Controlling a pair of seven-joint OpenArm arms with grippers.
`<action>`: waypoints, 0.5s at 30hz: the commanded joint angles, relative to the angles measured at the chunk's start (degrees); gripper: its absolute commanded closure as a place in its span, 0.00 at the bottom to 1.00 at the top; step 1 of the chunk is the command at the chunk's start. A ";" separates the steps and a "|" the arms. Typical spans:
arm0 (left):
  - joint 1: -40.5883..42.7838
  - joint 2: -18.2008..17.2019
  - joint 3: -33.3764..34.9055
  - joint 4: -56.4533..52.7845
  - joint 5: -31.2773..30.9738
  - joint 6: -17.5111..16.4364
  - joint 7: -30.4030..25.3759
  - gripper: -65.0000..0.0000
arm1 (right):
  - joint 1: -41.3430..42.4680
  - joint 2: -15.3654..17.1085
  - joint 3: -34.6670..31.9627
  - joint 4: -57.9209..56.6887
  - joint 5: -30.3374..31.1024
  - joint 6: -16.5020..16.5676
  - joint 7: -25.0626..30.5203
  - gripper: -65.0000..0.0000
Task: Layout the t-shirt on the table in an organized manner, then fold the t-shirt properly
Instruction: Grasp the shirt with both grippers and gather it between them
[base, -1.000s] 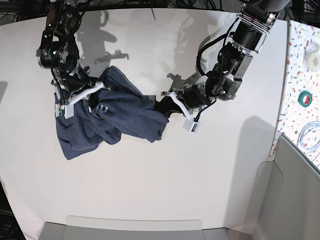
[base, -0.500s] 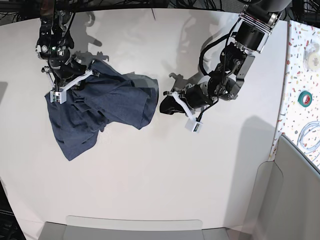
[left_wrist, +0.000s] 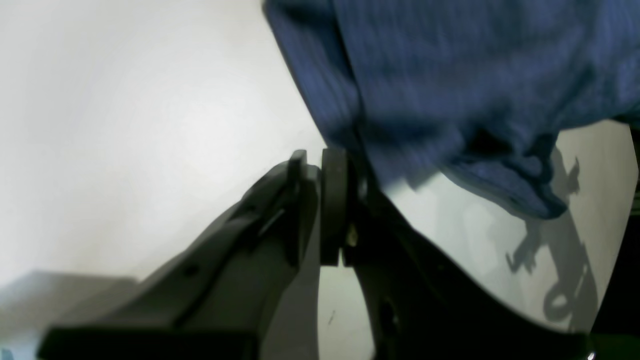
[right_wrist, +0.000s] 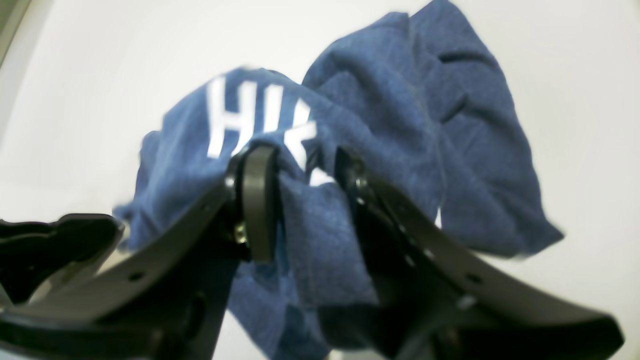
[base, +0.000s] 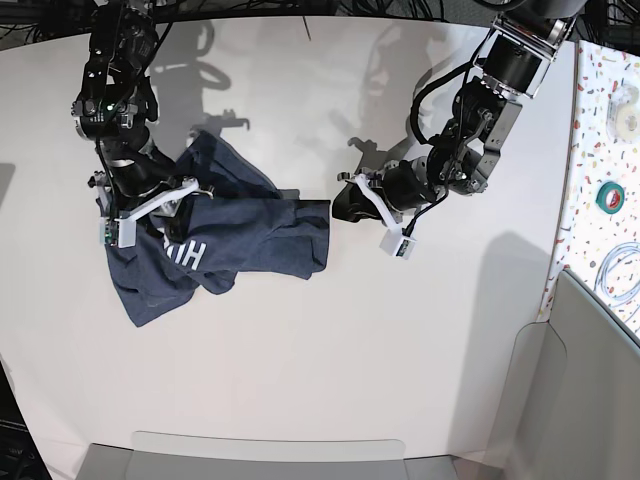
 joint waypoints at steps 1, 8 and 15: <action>-0.27 -0.45 -0.25 0.59 0.68 0.37 0.78 0.93 | 0.60 -0.57 0.09 0.87 0.36 0.15 1.39 0.70; -0.27 -0.71 -0.25 0.59 0.68 0.37 0.86 0.93 | 1.48 -5.85 0.00 0.78 0.44 -0.02 1.39 0.70; -0.27 -0.89 -0.25 0.59 0.77 0.37 1.13 0.93 | 3.15 -5.49 -8.53 1.40 11.08 0.07 1.31 0.70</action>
